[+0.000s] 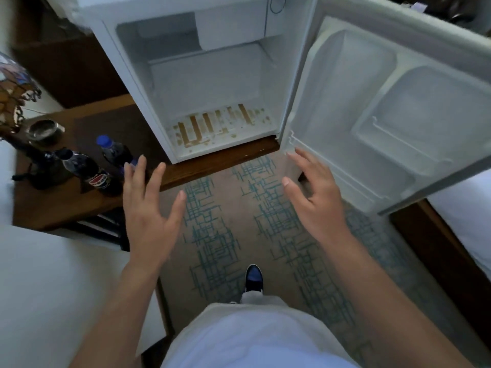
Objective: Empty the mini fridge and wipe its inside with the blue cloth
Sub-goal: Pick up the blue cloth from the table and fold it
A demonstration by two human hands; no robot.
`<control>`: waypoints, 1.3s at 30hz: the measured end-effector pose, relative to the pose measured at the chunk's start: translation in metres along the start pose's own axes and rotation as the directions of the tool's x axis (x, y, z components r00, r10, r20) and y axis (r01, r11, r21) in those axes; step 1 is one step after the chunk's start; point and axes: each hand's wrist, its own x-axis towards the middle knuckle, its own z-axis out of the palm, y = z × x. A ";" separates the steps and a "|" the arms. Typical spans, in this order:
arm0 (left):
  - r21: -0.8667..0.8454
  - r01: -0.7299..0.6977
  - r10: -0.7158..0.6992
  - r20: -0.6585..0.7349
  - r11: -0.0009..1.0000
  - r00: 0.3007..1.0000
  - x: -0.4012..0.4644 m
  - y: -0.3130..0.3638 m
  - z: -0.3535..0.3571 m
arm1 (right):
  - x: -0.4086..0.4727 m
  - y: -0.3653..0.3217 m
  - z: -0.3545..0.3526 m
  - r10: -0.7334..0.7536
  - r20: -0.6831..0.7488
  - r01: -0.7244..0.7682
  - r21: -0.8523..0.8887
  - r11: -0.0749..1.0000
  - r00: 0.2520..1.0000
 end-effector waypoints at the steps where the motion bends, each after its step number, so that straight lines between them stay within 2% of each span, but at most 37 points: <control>1: 0.006 -0.019 0.019 -0.006 1.000 1.000 -0.004 0.001 -0.006 | -0.008 -0.003 0.000 -0.025 -0.016 0.025 -0.029 0.999 1.000; 5: 0.046 -0.115 0.116 -0.026 0.992 0.993 -0.019 0.012 -0.028 | -0.047 -0.012 -0.006 -0.104 -0.063 0.090 -0.193 0.977 0.993; 8: 0.067 -0.190 0.193 -0.027 0.979 0.981 -0.029 0.027 -0.041 | -0.075 -0.018 -0.020 -0.139 -0.110 0.108 -0.248 0.963 0.984; 15: 0.094 -0.355 0.359 -0.027 0.930 0.933 -0.057 0.082 -0.044 | -0.136 -0.015 -0.071 -0.203 -0.254 0.088 -0.401 0.912 0.945; 21: 0.045 -0.479 0.479 0.017 0.877 0.878 -0.094 0.150 -0.032 | -0.181 0.011 -0.124 -0.184 -0.335 0.012 -0.456 0.890 0.924; 25: 0.021 -0.544 0.544 0.019 0.839 0.839 -0.127 0.202 -0.010 | -0.213 0.037 -0.166 -0.113 -0.366 -0.078 -0.469 0.880 0.924; 32: -0.026 -0.569 0.569 0.043 0.822 0.821 -0.194 0.315 0.049 | -0.275 0.106 -0.280 -0.141 -0.334 -0.068 -0.545 0.836 0.932; 39: -0.122 -0.620 0.626 0.021 0.775 0.779 -0.235 0.416 0.092 | -0.308 0.152 -0.371 -0.091 -0.373 -0.121 -0.508 0.853 0.923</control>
